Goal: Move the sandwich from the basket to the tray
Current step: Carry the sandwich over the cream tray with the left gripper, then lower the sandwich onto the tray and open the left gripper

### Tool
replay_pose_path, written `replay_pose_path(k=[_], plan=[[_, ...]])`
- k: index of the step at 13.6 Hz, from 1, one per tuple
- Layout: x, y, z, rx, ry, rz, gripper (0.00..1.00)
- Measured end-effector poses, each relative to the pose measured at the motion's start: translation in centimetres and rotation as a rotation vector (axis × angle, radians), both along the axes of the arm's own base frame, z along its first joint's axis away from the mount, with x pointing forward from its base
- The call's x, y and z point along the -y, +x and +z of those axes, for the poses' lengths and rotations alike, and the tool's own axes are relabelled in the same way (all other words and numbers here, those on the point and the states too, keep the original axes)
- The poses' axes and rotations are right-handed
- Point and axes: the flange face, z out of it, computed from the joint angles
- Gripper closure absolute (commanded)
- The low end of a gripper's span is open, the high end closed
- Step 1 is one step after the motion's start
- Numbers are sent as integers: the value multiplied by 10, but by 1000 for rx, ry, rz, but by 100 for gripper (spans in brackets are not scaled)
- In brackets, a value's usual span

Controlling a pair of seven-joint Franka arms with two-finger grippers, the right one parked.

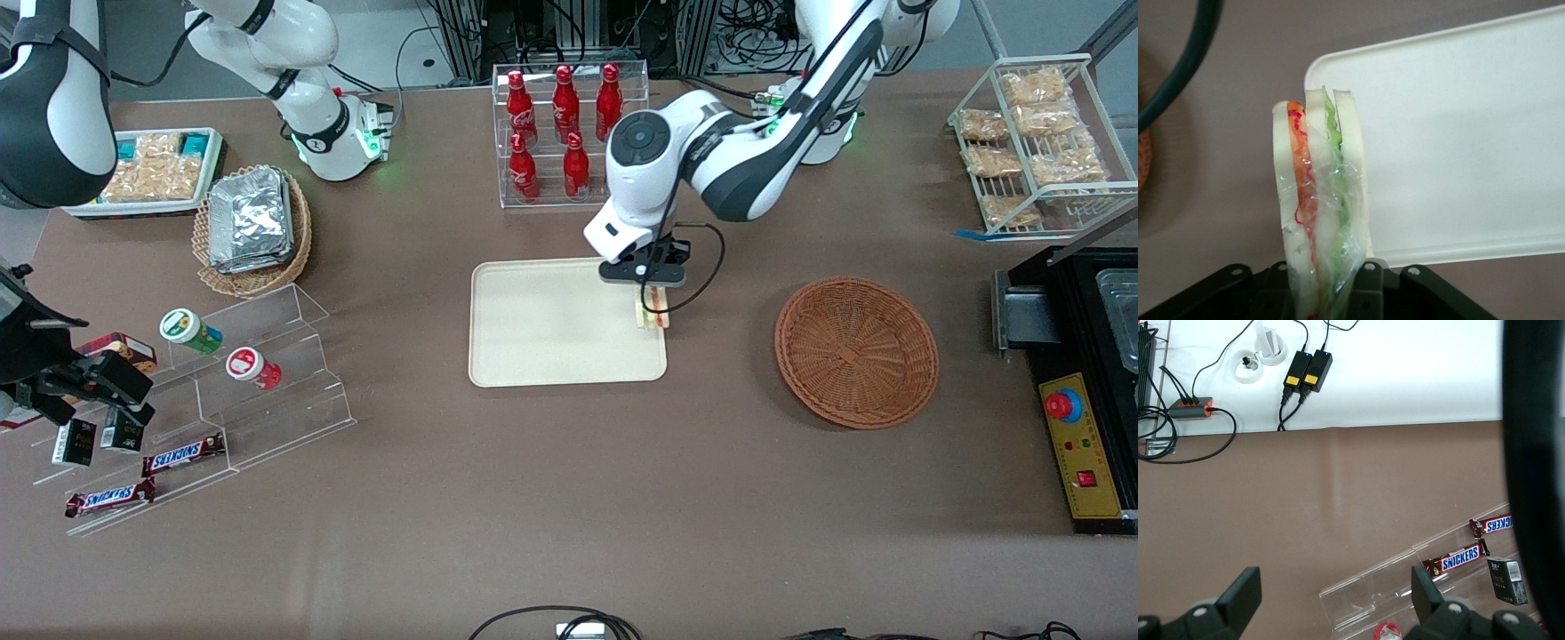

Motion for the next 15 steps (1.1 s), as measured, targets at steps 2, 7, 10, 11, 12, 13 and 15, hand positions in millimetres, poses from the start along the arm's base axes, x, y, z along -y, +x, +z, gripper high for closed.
replay_pose_path(k=[2, 7, 10, 11, 12, 13, 15], plan=[[14, 1, -23, 2, 17, 6, 100], [43, -8, -73, -3, 10, 0, 100], [56, -25, -99, 25, 41, -13, 100], [57, -28, -108, 29, 51, -12, 100], [57, -30, -115, 27, 58, -14, 99], [57, -31, -120, 23, 60, -18, 86], [59, -31, -121, 26, 58, -7, 17]])
